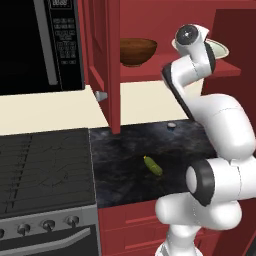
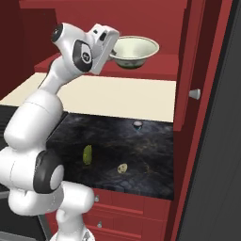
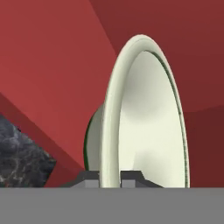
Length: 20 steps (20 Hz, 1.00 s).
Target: Pick both bowls and place them on the counter. Then place the egg in one bowl and place the cucumber in the other bowl.
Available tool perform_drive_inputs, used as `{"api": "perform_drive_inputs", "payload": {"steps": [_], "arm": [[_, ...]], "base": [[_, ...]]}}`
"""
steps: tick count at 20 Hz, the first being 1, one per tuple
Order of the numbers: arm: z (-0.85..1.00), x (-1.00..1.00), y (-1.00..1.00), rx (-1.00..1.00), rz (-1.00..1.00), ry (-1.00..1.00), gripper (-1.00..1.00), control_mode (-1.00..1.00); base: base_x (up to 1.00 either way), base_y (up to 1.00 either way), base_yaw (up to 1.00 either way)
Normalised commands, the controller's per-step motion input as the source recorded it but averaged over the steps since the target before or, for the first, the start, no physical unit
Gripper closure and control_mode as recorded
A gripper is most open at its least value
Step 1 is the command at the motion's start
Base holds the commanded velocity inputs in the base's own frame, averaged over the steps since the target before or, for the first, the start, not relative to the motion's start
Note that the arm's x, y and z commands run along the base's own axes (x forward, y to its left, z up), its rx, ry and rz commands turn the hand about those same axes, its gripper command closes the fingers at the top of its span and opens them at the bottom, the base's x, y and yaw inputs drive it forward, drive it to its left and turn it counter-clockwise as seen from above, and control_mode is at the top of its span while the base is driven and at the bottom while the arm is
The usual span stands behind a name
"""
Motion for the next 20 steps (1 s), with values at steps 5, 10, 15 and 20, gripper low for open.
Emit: {"api": "perform_drive_inputs", "payload": {"steps": [5,10,15,20], "arm": [[0.11,-1.0,0.15,0.0,-0.07,-0.02,1.0,-1.0],[0.03,-1.0,0.08,0.0,-0.07,0.0,1.0,-1.0],[-0.07,-1.0,0.03,0.0,-0.04,0.0,1.0,-1.0],[-0.3,-0.97,0.02,0.0,0.0,0.05,1.0,-1.0]], "base": [[0.0,0.0,0.0],[0.0,0.0,0.0],[0.0,0.0,0.0],[0.0,0.0,0.0]]}}
